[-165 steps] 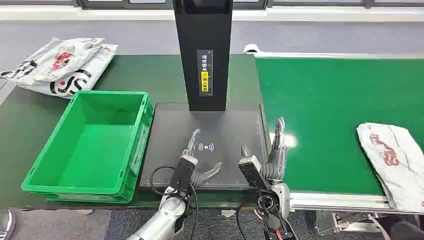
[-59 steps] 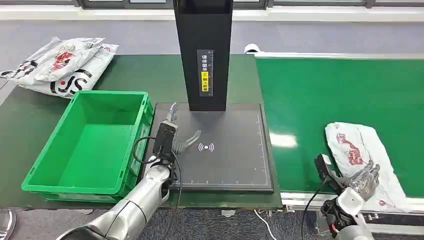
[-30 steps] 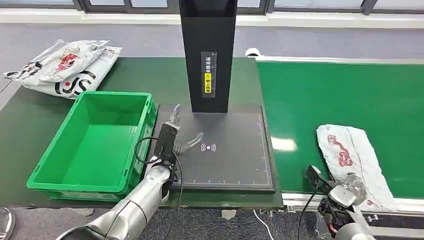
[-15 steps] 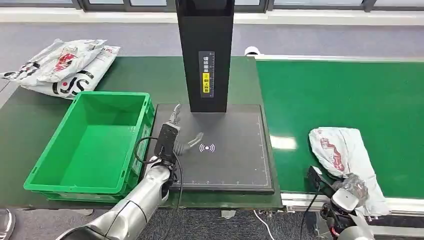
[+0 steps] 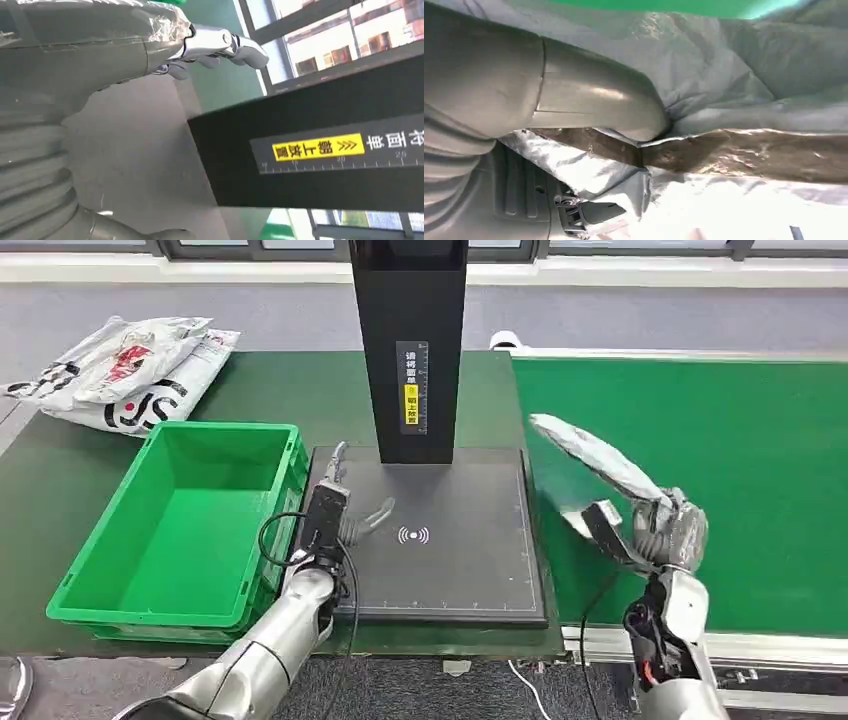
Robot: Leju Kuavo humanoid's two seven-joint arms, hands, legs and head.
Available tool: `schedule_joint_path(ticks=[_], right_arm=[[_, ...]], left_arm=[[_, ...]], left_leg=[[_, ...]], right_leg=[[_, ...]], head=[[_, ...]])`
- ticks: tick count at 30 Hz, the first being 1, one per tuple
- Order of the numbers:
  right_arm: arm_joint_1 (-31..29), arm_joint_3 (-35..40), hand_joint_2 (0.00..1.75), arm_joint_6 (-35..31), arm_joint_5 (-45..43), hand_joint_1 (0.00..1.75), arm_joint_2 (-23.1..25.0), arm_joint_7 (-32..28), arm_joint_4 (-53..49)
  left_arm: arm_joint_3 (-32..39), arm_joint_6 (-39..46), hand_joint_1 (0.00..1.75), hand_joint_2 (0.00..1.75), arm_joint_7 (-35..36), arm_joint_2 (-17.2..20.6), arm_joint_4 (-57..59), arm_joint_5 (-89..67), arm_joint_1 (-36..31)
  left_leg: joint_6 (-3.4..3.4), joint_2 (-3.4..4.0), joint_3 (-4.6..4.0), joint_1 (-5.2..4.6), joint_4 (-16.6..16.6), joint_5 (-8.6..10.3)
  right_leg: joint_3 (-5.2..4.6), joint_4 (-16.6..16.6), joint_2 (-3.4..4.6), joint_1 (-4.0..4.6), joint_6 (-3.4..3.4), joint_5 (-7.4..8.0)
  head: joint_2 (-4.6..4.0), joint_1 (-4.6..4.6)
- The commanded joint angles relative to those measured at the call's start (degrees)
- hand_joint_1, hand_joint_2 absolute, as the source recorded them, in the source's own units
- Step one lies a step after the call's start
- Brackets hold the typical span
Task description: Moved the parcel from conveyor to table for the left to box.
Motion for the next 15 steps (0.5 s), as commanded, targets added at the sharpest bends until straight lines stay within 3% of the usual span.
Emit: schedule_joint_path(ticks=[1,5,9,11,13,14,15], right_arm=[[1.8,9.6,1.75,0.3,-3.5,1.75,10.6,-5.2,-18.3],[2.0,21.4,1.75,0.3,-4.5,1.75,9.8,-0.6,-12.9],[-2.6,37.8,1.75,7.0,-9.9,1.75,7.8,7.5,0.4],[-3.1,41.4,1.75,12.0,-11.8,1.75,7.6,8.8,4.2],[-2.5,42.4,1.75,11.0,-11.6,1.75,7.3,9.2,4.3],[-2.5,43.7,1.75,15.4,-12.8,1.75,7.0,10.0,5.3],[-2.2,43.9,1.75,15.3,-12.7,1.75,6.8,10.0,5.4]], left_arm=[[3.9,0.5,0.00,1.75,0.2,1.6,-3.0,-1.3,0.3],[3.4,0.1,0.00,1.75,0.2,1.3,-2.9,-1.9,-0.5],[3.0,0.0,0.00,1.75,0.2,1.1,-1.9,-2.2,-1.8],[2.8,-0.2,0.00,1.75,0.2,1.3,-2.1,-2.2,-1.8],[2.8,-0.3,0.00,1.75,0.2,1.4,-2.1,-2.1,-1.8],[2.8,-0.3,0.00,1.75,0.2,1.5,-2.0,-2.0,-1.9],[2.8,-0.3,0.00,1.75,0.2,1.5,-2.0,-2.0,-1.9]], left_leg=[[-0.04,0.54,0.06,-0.02,0.0,-0.08],[-0.03,0.53,0.05,0.00,-0.1,-0.06],[-0.05,0.73,0.06,0.04,-0.1,-0.02],[-0.08,0.68,0.04,0.05,-0.1,-0.01],[-0.10,0.56,0.08,0.05,-0.1,0.03],[-0.14,0.40,0.00,0.05,-0.1,0.06],[-0.14,0.40,0.05,0.04,-0.1,0.08]], right_leg=[[-0.15,0.0,0.45,0.00,-0.09,0.04],[-0.16,0.0,0.44,0.02,-0.12,0.03],[-0.17,-0.1,0.60,0.06,-0.12,0.13],[-0.20,-0.1,0.57,0.06,-0.12,0.10],[-0.14,-0.1,0.43,0.07,-0.18,0.10],[-0.18,0.0,0.26,0.06,-0.17,0.06],[-0.14,-0.1,0.25,0.06,-0.18,0.06]], head=[[0.00,0.00],[0.00,0.00],[0.00,0.00],[0.00,0.00],[0.00,0.00],[-0.02,0.00],[0.00,-0.02]])
